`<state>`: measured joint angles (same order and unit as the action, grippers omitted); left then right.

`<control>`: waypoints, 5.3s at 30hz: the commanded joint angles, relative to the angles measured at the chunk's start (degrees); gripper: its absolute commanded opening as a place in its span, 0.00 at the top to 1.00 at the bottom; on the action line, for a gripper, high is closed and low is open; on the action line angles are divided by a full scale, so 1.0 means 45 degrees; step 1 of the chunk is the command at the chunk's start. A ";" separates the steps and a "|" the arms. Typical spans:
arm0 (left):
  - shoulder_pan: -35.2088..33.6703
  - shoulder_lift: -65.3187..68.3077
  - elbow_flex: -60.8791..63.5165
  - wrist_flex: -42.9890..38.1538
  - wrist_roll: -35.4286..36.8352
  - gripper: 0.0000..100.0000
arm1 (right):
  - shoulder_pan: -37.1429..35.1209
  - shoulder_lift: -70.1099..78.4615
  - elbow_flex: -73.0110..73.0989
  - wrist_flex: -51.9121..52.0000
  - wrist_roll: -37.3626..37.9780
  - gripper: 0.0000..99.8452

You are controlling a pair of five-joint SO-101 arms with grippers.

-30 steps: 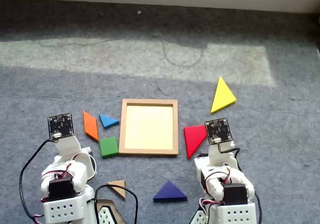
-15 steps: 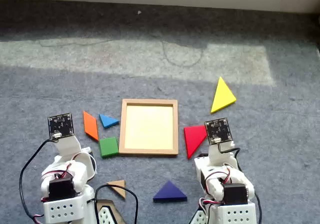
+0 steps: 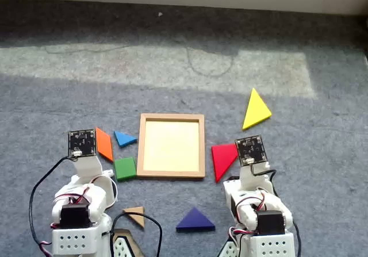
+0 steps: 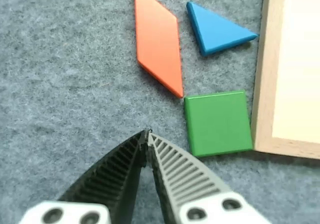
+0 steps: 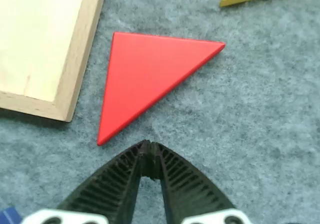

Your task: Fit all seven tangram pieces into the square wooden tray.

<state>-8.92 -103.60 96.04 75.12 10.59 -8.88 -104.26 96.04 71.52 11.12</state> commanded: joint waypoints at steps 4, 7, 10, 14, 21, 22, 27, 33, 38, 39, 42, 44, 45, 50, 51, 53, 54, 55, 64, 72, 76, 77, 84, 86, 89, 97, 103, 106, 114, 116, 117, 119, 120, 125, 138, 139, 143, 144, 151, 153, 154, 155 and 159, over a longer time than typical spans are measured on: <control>0.1006 -0.0049 0.0049 0.0039 -0.0078 0.99 | -0.0068 -0.0205 0.1377 -0.0068 0.0137 0.99; 0.0947 -0.0049 -0.0713 0.0098 -0.0078 0.99 | 0.0400 -0.0205 0.0342 -0.0264 0.0137 0.99; 0.0928 -0.0049 -0.1397 0.0098 -0.0117 0.99 | 0.1534 -0.0186 -0.1143 -0.0459 0.0137 0.99; 0.0694 -0.0049 -0.1807 0.0117 -0.0117 0.99 | 0.2159 -0.0088 -0.2882 -0.1006 0.0449 0.99; -0.1827 -0.0049 -0.2589 0.0020 -0.3145 0.99 | 0.2139 0.1162 -0.5538 -0.1182 0.1231 0.96; -0.2159 -0.0049 -0.2589 0.0020 -0.3829 0.99 | 0.2139 0.1924 -0.6007 -0.1201 0.1231 0.95; -0.2530 -0.0049 -0.2569 0.0098 -0.4591 0.99 | 0.2139 0.7082 -0.9114 -0.1514 0.0000 0.91; -0.2549 -0.0049 -0.2256 0.0098 -0.4630 0.94 | 0.1670 1.3177 -1.2650 -0.1436 -0.1582 0.73; -0.3409 -0.0029 -0.1846 0.0078 -0.4611 0.72 | 0.1651 1.7475 -1.4935 -0.1514 -0.1993 0.67; -0.3546 -0.0029 -0.1788 0.0059 -0.4611 0.70 | 0.1651 1.8295 -1.5385 -0.1514 -0.2012 0.67; -0.3624 -0.0049 -0.1768 0.0098 -0.4611 0.70 | 0.1534 2.0659 -1.6869 -0.1514 -0.2012 0.67; -0.3624 -0.0049 -0.1729 0.0020 -0.4611 0.71 | 0.1416 2.2066 -1.7924 -0.1514 -0.2012 0.67; -0.3604 -0.0049 -0.1690 0.0020 -0.4611 0.71 | 0.1377 2.2789 -1.8491 -0.1514 -0.2012 0.67; -0.3624 -0.0049 -0.1670 0.0020 -0.4611 0.71 | 0.1026 2.5758 -2.0991 -0.1475 -0.2032 0.67; -0.3624 -0.0049 -0.1670 0.0020 -0.4611 0.71 | 0.0987 2.6286 -2.1441 -0.1475 -0.2032 0.67; -0.3624 -0.0049 -0.1670 0.0020 -0.4611 0.71 | 0.0987 2.7126 -2.2125 -0.1455 -0.2032 0.67; -0.3624 -0.0049 -0.1670 0.0020 -0.4611 0.71 | 0.1006 2.7536 -2.2418 -0.1455 -0.2032 0.67; -0.3624 -0.0049 -0.1670 0.0020 -0.4611 0.71 | 0.1006 2.7888 -2.2691 -0.1455 -0.2032 0.67; -0.3643 -0.0049 -0.1573 0.0020 -0.4630 0.71 | 0.1280 3.0173 -2.4430 -0.1495 -0.2032 0.67; -0.3643 -0.0049 -0.1534 0.0000 -0.4630 0.71 | 0.1592 3.1072 -2.5368 -0.1436 -0.2051 0.67; -0.3643 -0.0049 -0.1534 0.0000 -0.4630 0.71 | 0.1553 3.1131 -2.5387 -0.1416 -0.2012 0.67; -0.3643 -0.0049 -0.1534 0.0000 -0.4630 0.71 | 0.1534 3.1131 -2.5368 -0.1416 -0.1973 0.67; -0.3624 -0.0049 -0.1534 0.0000 -0.4630 0.71 | 0.1534 3.1131 -2.5368 -0.1416 -0.1934 0.74; -0.3604 -0.0049 -0.1534 0.0000 -0.4630 0.71 | 0.1534 3.1131 -2.5368 -0.1416 -0.1934 0.78; -0.3604 -0.0049 -0.1534 0.0000 -0.4630 0.71 | 0.1534 3.1072 -2.5348 -0.1416 -0.1915 0.81; -0.3604 -0.0049 -0.1534 0.0000 -0.4630 0.71 | 0.1514 3.0896 -2.5465 0.0088 -0.1758 0.82; -0.3604 -0.0049 -0.1534 0.0000 -0.4630 0.71 | 0.1338 2.9158 -2.5289 0.0147 -0.1192 0.82; -0.3585 -0.0049 -0.1534 0.0000 -0.4630 0.71 | 0.1084 2.8122 -2.4762 0.0576 -0.1133 0.82; -0.3585 -0.0049 -0.1534 0.0000 -0.4630 0.71 | -0.0420 2.5192 -2.2672 0.1045 -0.1192 0.82; -0.3585 -0.0049 -0.1514 0.0000 -0.4630 0.71 | -0.0537 2.4508 -2.2281 0.1006 -0.1192 0.82; -0.3585 -0.0049 -0.1514 0.0000 -0.4630 0.71 | -0.0518 2.4234 -2.2144 0.0987 -0.1172 0.82; -0.3604 -0.0049 -0.1514 0.0000 -0.4630 0.71 | -0.0361 2.4039 -2.2007 0.0791 -0.1133 0.82; -0.3604 -0.0049 -0.1514 0.0000 -0.4630 0.71 | -0.0186 2.4098 -2.2007 0.0694 -0.1114 0.81; -0.3585 -0.0049 -0.1514 0.0000 -0.4630 0.71 | 0.0615 2.5524 -2.2105 0.0440 0.0410 0.70; -0.3604 -0.0049 -0.1514 0.0000 -0.4630 0.71 | 0.1475 3.0701 -2.7575 0.1455 0.3712 0.63; -0.3624 -0.0049 -0.1514 0.0000 -0.4630 0.71 | 0.1475 3.1053 -2.8063 0.1729 0.3888 0.63; -0.3624 -0.0049 -0.1514 0.0000 -0.4630 0.71 | 0.1534 3.2557 -2.9998 0.2491 0.4239 0.63; -0.3624 -0.0049 -0.1514 0.0000 -0.4630 0.71 | 0.1534 3.2967 -3.0447 0.2608 0.4239 0.63; -0.3624 -0.0049 -0.1514 0.0000 -0.4630 0.71 | 0.1768 3.5468 -3.3534 0.3604 0.4239 0.63; -0.3624 -0.0049 -0.1514 0.0000 -0.4630 0.71 | 0.1924 3.5976 -3.4491 0.4073 0.4239 0.63; -0.3624 -0.0049 -0.1514 0.0000 -0.4630 0.71 | 0.2002 3.6230 -3.4960 0.4230 0.4239 0.63; -0.3624 -0.0049 -0.1514 0.0000 -0.4630 0.71 | 0.2042 3.6444 -3.5370 0.4327 0.4239 0.63; -0.3624 -0.0049 -0.1514 0.0000 -0.4630 0.71 | 0.2159 3.7304 -3.6405 0.4659 0.4239 0.63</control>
<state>-24.57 -103.69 89.54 75.12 -9.71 -1.41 63.03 -62.99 92.26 29.76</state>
